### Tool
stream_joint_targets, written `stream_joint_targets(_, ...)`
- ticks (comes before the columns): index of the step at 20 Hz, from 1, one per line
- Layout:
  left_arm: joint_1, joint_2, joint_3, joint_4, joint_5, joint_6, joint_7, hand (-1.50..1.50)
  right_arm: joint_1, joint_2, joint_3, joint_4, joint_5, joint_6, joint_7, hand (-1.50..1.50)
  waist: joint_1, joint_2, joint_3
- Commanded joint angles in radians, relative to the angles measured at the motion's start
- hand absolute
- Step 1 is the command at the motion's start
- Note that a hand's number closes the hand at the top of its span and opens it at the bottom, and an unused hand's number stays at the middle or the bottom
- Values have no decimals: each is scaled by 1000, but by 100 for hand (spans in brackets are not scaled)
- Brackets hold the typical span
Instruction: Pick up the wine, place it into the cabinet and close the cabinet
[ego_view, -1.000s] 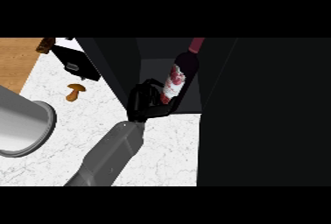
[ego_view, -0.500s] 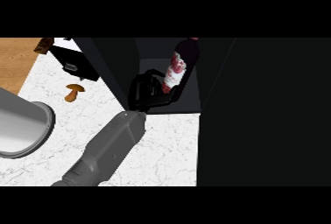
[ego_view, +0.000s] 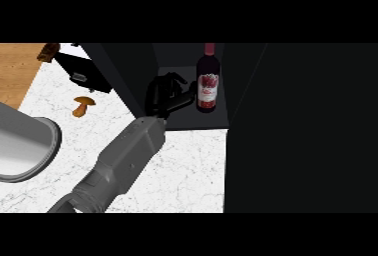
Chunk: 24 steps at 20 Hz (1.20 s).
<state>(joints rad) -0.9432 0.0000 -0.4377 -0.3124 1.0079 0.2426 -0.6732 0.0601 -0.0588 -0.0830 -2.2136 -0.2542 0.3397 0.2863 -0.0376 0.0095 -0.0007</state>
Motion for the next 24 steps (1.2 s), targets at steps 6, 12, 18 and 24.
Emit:
stream_joint_targets(6, -24, 0, 27, 110, 4, -46, -21, 150, -6, 31, 31, 57, 56, -3, -51, -150, -4, 6, 0)
stream_joint_targets(12, 5, 0, 54, 119, 40, -24, -127, 150, -39, 36, 77, 24, 73, -20, -12, -150, -17, 9, -1)
stream_joint_targets(18, -14, 12, 78, 152, 0, -51, -212, -150, 24, 1, 1, -3, 13, 16, -38, -150, 6, 0, 0)
stream_joint_targets(24, 4, 32, 65, 98, -21, -86, -249, -150, -45, 4, 25, 4, 53, -23, 1, -150, 23, -5, 0)
